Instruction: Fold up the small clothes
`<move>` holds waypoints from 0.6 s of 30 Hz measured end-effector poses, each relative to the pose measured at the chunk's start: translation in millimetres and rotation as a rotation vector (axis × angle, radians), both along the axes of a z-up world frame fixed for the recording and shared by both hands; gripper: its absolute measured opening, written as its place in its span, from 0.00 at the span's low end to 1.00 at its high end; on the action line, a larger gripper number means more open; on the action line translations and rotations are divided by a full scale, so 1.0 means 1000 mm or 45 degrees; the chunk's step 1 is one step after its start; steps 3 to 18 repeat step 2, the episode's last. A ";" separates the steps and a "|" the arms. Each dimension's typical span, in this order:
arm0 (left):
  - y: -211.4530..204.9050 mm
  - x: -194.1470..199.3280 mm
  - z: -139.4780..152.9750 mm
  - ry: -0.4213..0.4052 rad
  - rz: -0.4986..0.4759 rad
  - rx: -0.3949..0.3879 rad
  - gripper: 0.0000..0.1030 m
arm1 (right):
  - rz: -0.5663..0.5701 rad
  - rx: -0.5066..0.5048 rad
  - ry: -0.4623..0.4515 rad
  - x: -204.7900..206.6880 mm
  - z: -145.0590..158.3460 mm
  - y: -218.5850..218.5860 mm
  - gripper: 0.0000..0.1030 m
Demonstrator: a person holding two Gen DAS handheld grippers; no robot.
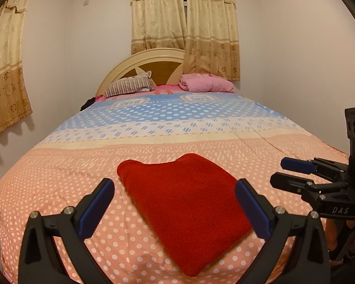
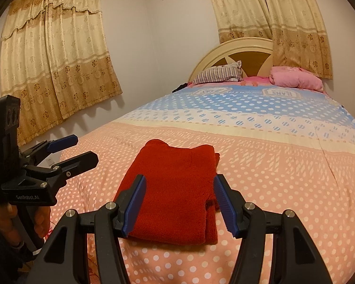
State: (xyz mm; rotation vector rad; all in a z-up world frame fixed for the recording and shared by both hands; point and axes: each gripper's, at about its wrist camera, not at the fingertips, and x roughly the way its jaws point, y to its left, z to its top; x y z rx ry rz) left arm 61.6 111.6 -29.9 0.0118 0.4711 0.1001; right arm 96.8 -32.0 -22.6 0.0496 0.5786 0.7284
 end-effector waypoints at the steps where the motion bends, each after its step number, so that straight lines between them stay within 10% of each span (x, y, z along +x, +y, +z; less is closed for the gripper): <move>1: 0.000 0.001 -0.001 0.006 -0.009 0.004 1.00 | -0.002 -0.002 0.004 0.000 -0.001 0.001 0.59; 18: -0.001 0.002 -0.002 0.013 -0.022 0.005 1.00 | -0.002 -0.003 0.006 0.000 -0.002 0.000 0.59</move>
